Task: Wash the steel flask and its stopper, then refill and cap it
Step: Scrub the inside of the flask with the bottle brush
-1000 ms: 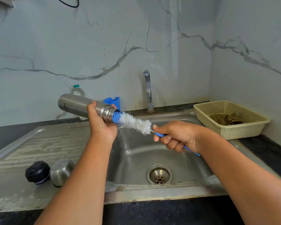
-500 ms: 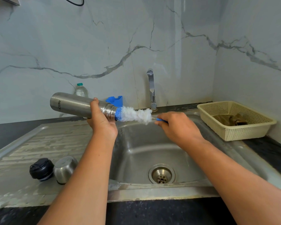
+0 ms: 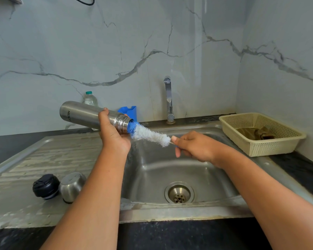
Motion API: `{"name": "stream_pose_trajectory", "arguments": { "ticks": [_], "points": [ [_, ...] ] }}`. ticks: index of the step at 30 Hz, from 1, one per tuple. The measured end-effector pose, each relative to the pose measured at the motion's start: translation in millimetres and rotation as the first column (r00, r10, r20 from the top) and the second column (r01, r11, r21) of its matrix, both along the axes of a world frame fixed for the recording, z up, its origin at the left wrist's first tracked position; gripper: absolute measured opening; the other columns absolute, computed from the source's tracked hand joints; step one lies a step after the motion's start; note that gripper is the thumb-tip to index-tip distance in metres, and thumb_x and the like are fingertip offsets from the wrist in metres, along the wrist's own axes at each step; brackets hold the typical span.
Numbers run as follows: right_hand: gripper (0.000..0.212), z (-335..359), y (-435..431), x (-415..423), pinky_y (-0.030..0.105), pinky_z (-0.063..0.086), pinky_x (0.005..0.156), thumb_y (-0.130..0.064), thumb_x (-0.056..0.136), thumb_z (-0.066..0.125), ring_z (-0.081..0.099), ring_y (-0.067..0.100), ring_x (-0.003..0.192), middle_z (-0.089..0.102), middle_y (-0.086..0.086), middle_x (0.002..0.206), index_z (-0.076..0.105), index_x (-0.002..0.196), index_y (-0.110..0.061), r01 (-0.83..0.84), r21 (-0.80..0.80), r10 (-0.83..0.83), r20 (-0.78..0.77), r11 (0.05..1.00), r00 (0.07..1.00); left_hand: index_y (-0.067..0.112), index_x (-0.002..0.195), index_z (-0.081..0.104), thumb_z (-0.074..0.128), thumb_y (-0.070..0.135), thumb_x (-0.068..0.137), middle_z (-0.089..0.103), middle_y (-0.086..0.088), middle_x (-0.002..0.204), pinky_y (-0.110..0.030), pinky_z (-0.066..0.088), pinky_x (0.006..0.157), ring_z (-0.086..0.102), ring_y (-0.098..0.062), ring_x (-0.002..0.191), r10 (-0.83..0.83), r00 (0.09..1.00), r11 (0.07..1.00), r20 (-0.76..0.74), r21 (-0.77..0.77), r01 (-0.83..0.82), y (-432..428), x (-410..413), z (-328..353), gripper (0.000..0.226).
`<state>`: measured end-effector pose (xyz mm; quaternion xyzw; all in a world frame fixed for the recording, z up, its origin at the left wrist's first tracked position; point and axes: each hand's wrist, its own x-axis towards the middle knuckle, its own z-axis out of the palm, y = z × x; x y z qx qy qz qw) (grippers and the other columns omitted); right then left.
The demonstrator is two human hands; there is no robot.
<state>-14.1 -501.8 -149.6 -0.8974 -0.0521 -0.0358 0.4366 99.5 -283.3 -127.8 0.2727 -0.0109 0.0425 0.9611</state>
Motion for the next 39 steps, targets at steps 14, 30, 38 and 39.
{"name": "stream_pose_trajectory", "arguments": {
  "ticks": [14, 30, 38, 39],
  "points": [
    [0.057, 10.8, -11.7, -2.7, 0.028, 0.033, 0.053, -0.066, 0.097, 0.049, 0.042, 0.013, 0.050, 0.043, -0.004, 0.052, 0.067, 0.072, -0.017, 0.174, -0.338, -0.101, 0.223, 0.925, 0.970, 0.010, 0.137, 0.056, 0.081, 0.027, 0.083, 0.073, -0.006, 0.103, -0.035, 0.061, 0.067, 0.075, -0.022, 0.081, 0.192, 0.980, 0.980, -0.048, 0.060, -0.189, -1.2, 2.3, 2.8, 0.061],
    [0.058, 12.2, -13.9, -3.2, 0.030, 0.040, 0.055, -0.077, 0.093, 0.032, 0.057, 0.021, 0.067, 0.052, -0.008, 0.061, 0.046, 0.062, -0.030, 0.417, -0.527, -0.074, 0.552, 0.740, 0.830, 0.010, 0.130, 0.058, 0.082, 0.029, 0.082, 0.072, -0.005, 0.103, -0.031, 0.060, 0.059, 0.073, -0.015, 0.065, 0.287, 0.939, 0.957, -0.191, 0.110, -0.270, 0.1, 0.1, 2.7, 0.057],
    [0.060, 8.8, -14.4, -3.9, 0.028, 0.033, 0.052, -0.075, 0.094, 0.036, 0.049, 0.020, 0.058, 0.045, -0.008, 0.054, 0.039, 0.056, -0.029, 0.427, -0.531, -0.049, 0.585, 0.732, 0.810, 0.010, 0.114, 0.062, 0.080, 0.034, 0.083, 0.072, -0.005, 0.098, -0.038, 0.063, 0.064, 0.074, -0.022, 0.075, 0.158, 0.961, 0.987, -0.227, 0.002, -0.162, 3.1, 2.8, 1.0, 0.042],
    [0.060, 8.4, -14.4, -4.2, 0.029, 0.033, 0.052, -0.074, 0.095, 0.037, 0.048, 0.020, 0.058, 0.044, -0.008, 0.054, 0.038, 0.056, -0.028, 0.429, -0.530, -0.049, 0.586, 0.731, 0.809, 0.011, 0.112, 0.062, 0.079, 0.034, 0.084, 0.071, -0.005, 0.096, -0.039, 0.064, 0.066, 0.074, -0.022, 0.075, 0.143, 0.964, 0.989, -0.226, -0.010, -0.149, 3.1, 2.2, 1.2, 0.040]
  ]
}}
